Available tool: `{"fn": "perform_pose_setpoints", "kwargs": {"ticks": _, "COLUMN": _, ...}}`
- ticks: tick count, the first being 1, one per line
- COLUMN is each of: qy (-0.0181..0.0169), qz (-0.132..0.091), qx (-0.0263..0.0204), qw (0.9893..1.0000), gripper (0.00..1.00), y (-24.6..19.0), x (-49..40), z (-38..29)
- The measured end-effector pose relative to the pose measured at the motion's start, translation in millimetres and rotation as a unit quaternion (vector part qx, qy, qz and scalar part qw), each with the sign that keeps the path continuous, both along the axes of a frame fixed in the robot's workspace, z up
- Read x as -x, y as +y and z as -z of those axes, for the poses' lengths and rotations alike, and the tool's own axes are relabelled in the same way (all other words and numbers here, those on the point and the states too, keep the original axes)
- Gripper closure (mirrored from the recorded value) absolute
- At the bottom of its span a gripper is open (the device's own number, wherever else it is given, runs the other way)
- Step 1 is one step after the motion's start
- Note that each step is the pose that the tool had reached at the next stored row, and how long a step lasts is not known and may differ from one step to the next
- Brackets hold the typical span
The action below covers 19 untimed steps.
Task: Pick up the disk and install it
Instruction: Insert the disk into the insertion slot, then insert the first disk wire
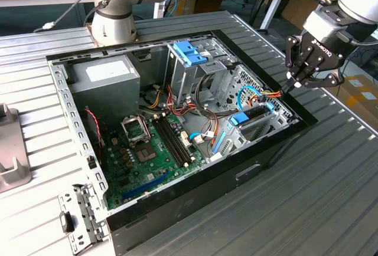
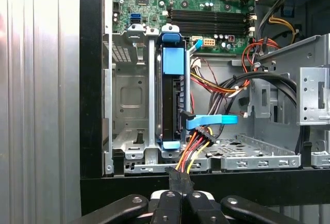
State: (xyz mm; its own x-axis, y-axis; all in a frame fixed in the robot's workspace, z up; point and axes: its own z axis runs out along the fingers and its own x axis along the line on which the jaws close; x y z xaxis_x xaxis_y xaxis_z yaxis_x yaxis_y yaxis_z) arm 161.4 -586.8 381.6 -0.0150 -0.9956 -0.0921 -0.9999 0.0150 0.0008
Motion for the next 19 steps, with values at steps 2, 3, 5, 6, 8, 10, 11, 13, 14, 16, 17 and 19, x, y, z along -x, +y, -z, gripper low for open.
{"fn": "perform_pose_setpoints", "kwargs": {"ticks": 2, "qy": 0.0000, "qz": 0.000, "qx": -0.0001, "qw": 1.0000, "gripper": 0.90, "y": 0.0, "x": -0.3, "z": 0.0}}
{"fn": "perform_pose_setpoints", "kwargs": {"ticks": 3, "qy": 0.0000, "qz": 0.000, "qx": 0.0000, "qw": 1.0000, "gripper": 0.90, "y": 0.0, "x": -0.6, "z": 0.0}}
{"fn": "perform_pose_setpoints", "kwargs": {"ticks": 5, "qy": 0.0000, "qz": 0.000, "qx": 0.0000, "qw": 1.0000, "gripper": 0.90, "y": 0.0, "x": -1.0, "z": 0.0}}
{"fn": "perform_pose_setpoints", "kwargs": {"ticks": 6, "qy": 0.0000, "qz": 0.000, "qx": 0.0000, "qw": 1.0000, "gripper": 0.90, "y": 0.0, "x": -1.2, "z": 0.0}}
{"fn": "perform_pose_setpoints", "kwargs": {"ticks": 8, "qy": 0.0000, "qz": 0.000, "qx": 0.0000, "qw": 1.0000, "gripper": 0.89, "y": 0.0, "x": -1.6, "z": 0.0}}
{"fn": "perform_pose_setpoints", "kwargs": {"ticks": 10, "qy": 0.0000, "qz": 0.000, "qx": 0.0000, "qw": 1.0000, "gripper": 0.71, "y": 0.0, "x": -2.1, "z": 0.0}}
{"fn": "perform_pose_setpoints", "kwargs": {"ticks": 11, "qy": 0.0000, "qz": 0.000, "qx": 0.0000, "qw": 1.0000, "gripper": 0.58, "y": 0.0, "x": -2.4, "z": 0.0}}
{"fn": "perform_pose_setpoints", "kwargs": {"ticks": 13, "qy": 0.0000, "qz": 0.000, "qx": 0.0000, "qw": 1.0000, "gripper": 0.52, "y": 0.0, "x": -2.7, "z": 0.0}}
{"fn": "perform_pose_setpoints", "kwargs": {"ticks": 14, "qy": 0.0000, "qz": 0.000, "qx": -0.0001, "qw": 1.0000, "gripper": 0.52, "y": 0.0, "x": -2.8, "z": 0.3}}
{"fn": "perform_pose_setpoints", "kwargs": {"ticks": 16, "qy": 0.0006, "qz": -0.001, "qx": -0.0001, "qw": 1.0000, "gripper": 0.52, "y": 0.0, "x": -2.8, "z": 4.2}}
{"fn": "perform_pose_setpoints", "kwargs": {"ticks": 17, "qy": 0.0009, "qz": -0.002, "qx": 0.0000, "qw": 1.0000, "gripper": 0.52, "y": 0.0, "x": -2.8, "z": 5.6}}
{"fn": "perform_pose_setpoints", "kwargs": {"ticks": 19, "qy": 0.0013, "qz": -0.033, "qx": 0.0000, "qw": 0.9995, "gripper": 0.52, "y": 0.1, "x": -2.8, "z": 8.6}}
